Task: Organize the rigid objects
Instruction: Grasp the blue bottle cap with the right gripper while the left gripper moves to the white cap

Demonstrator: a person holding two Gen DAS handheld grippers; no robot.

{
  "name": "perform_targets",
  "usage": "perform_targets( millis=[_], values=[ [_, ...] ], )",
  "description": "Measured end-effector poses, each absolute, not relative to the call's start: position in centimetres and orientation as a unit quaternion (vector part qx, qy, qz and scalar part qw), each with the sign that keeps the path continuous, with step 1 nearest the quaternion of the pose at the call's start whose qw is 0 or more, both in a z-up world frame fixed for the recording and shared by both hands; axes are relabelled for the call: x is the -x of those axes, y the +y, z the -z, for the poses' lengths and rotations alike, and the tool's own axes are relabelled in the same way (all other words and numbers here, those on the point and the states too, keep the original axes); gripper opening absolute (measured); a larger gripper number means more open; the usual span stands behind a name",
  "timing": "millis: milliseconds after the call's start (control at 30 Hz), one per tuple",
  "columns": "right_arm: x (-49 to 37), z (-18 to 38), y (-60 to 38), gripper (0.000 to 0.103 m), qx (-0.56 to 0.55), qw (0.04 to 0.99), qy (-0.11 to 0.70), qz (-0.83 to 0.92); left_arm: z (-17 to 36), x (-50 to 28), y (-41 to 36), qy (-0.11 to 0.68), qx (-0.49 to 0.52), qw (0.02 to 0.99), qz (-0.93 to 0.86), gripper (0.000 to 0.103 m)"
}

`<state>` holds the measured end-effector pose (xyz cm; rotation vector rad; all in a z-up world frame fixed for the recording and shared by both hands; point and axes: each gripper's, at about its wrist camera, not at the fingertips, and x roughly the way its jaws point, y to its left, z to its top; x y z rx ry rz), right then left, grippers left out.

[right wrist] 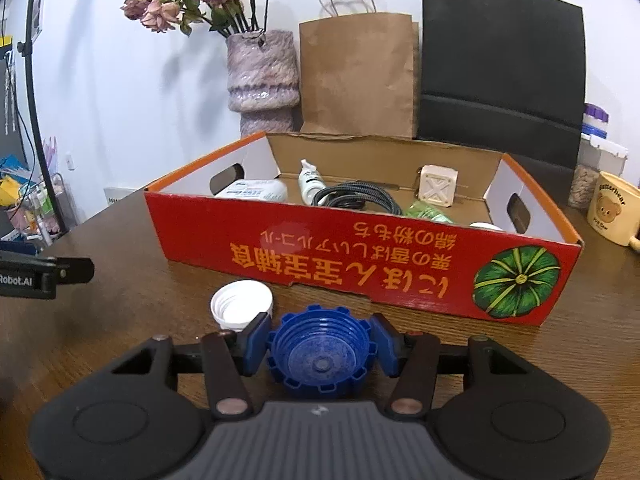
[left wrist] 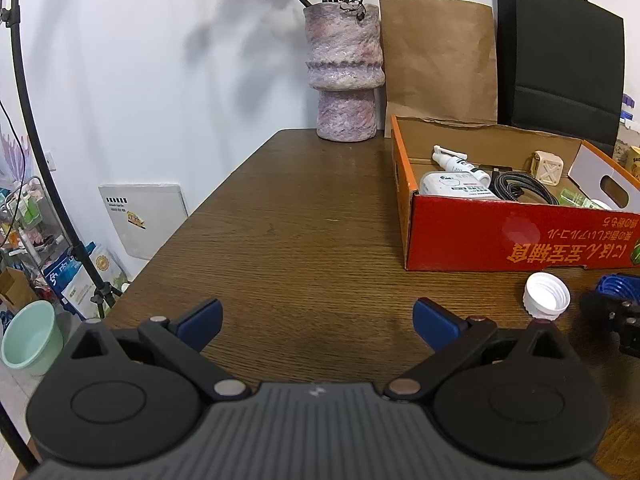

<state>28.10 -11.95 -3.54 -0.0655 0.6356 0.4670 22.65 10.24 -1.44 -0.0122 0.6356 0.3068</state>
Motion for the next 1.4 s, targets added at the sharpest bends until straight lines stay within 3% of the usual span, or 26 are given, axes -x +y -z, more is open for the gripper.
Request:
perform_targets(
  millis=[600, 1400],
  values=[
    [-27.8, 2.5, -16.1, 0.053, 0.011, 0.941, 0.279, -0.193, 1.9, -23.4, 8.8, 0.301, 0.008, 0.944, -0.139, 0.103],
    [-29.0, 2.7, -22.8, 0.053, 0.006, 0.952, 0.263, -0.154, 3.7, -29.1, -2.3, 0.328, -0.016, 0.938, -0.110, 0.103]
  ],
)
